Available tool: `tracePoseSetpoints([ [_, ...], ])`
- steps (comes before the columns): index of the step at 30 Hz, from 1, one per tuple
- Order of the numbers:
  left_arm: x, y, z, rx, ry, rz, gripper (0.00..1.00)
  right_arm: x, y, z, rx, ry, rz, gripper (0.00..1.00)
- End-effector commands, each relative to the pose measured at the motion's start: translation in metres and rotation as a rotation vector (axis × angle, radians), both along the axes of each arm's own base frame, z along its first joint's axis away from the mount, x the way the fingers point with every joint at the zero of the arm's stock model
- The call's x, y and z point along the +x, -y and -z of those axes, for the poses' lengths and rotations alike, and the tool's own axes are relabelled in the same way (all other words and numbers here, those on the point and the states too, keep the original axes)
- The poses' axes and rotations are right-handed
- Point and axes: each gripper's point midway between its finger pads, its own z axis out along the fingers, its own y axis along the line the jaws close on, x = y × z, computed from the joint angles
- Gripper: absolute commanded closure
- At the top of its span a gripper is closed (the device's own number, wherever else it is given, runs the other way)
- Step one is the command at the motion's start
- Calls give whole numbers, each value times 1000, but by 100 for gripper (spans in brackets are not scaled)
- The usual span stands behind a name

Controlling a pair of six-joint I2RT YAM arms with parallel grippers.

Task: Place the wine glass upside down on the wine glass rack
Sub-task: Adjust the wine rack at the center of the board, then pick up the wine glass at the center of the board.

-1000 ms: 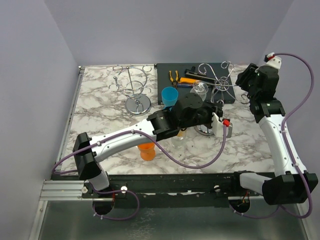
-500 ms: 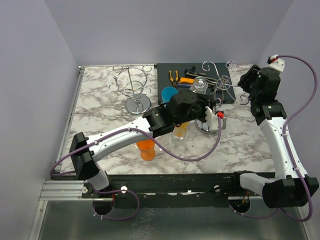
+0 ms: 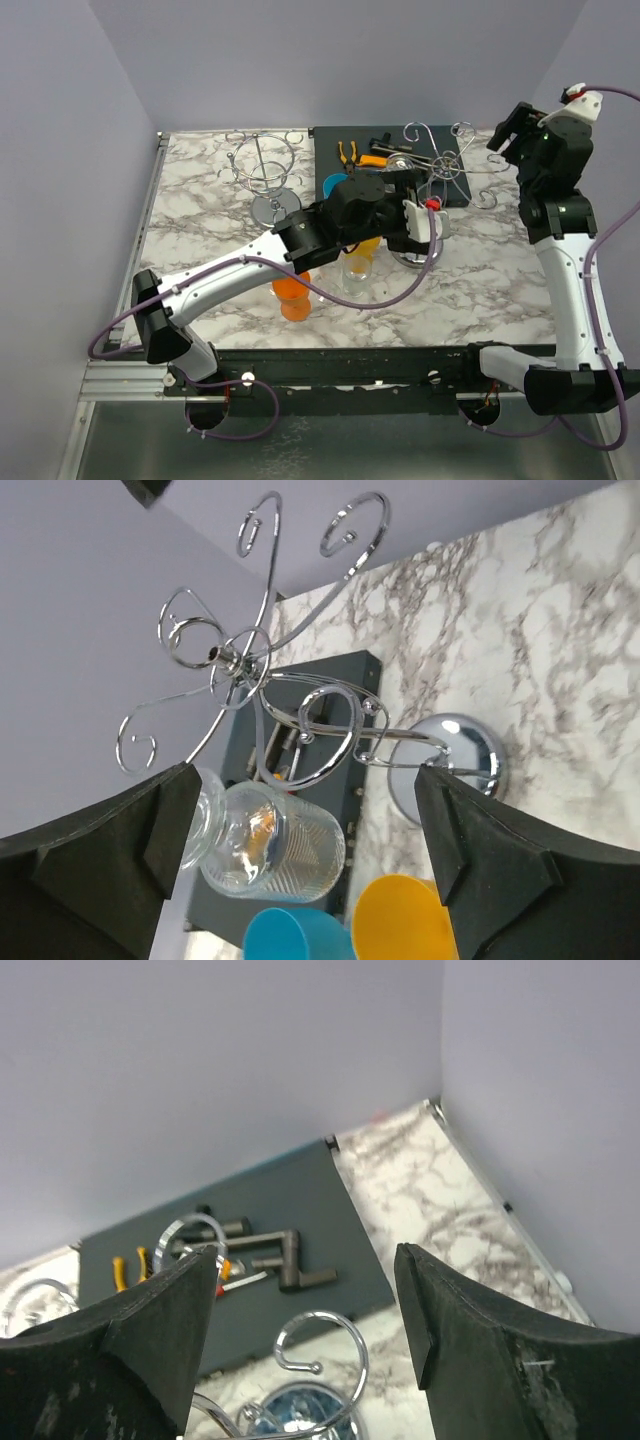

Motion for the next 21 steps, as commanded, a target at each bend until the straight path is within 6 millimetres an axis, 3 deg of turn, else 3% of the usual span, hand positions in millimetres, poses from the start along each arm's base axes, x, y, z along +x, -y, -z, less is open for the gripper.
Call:
tracePoseSetpoints([
  [1,-19,-22,-72,-208,-210,-68,1,-10,-4,-41,-34,55,-45,22],
  [4,-13,-38,-87,-222,-297,-167,1,-19,-19,-56,-33,65,-135,23],
  [7,-11,-60,-101,-264,-339,-228,1,-30,-45,-63,-35,-12,-298,30],
  [11,-1,-97,-114,-340,-373,-287,1,-50,-76,-79,-4,-20,-464,18],
  [14,28,-125,-122,-380,-350,-411,1,-59,-100,-81,55,-26,-576,11],
  [17,67,-167,-130,-365,-336,-597,1,-61,-127,-80,98,-72,-679,0],
  [20,98,-214,-138,-393,-404,-700,1,-58,-159,-80,76,-98,-717,0],
  [21,103,-224,-137,-400,-418,-720,1,-60,-179,-79,65,-109,-745,0],
])
